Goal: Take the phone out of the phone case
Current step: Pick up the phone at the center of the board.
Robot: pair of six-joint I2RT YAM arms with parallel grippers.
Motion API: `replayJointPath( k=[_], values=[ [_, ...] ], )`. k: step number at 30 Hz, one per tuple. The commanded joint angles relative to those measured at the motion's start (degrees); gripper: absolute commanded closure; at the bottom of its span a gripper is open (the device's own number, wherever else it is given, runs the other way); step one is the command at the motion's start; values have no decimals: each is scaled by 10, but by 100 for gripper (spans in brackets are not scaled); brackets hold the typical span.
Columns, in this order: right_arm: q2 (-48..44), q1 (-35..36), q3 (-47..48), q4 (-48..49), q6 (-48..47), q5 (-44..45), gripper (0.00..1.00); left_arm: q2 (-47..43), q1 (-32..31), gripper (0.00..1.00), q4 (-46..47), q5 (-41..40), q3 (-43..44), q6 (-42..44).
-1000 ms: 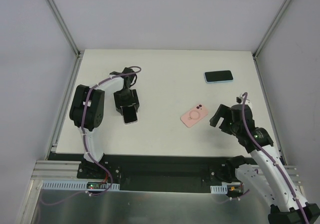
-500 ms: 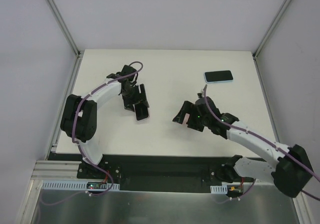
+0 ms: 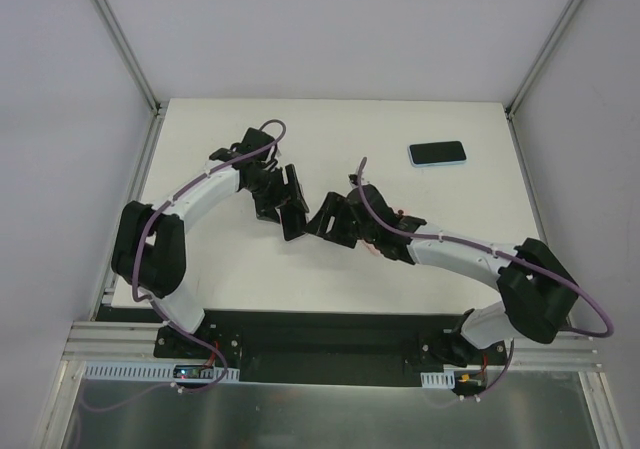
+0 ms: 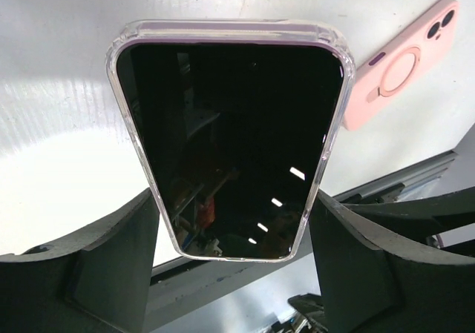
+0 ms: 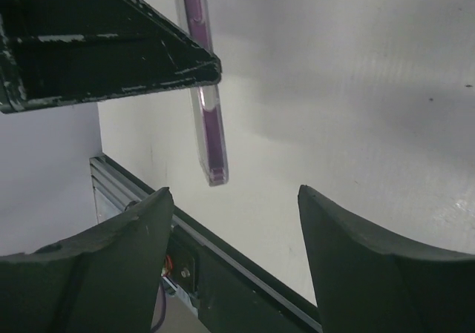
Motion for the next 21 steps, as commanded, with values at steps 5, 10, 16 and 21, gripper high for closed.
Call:
replayJointPath(
  k=[5,10,16,21],
  values=[
    [39,9,70,52,1,-17,40,-42,-4,55,2,42,3,-28],
    [53,9,80,52,1,-23,65,-55,-4,55,2,49,7,-34],
    [62,7,82,50,7,-31,95,-71,-4,54,2,63,18,-41],
    [59,-8,71,55,19,-45,99,-90,-3,46,2,78,31,-34]
  ],
)
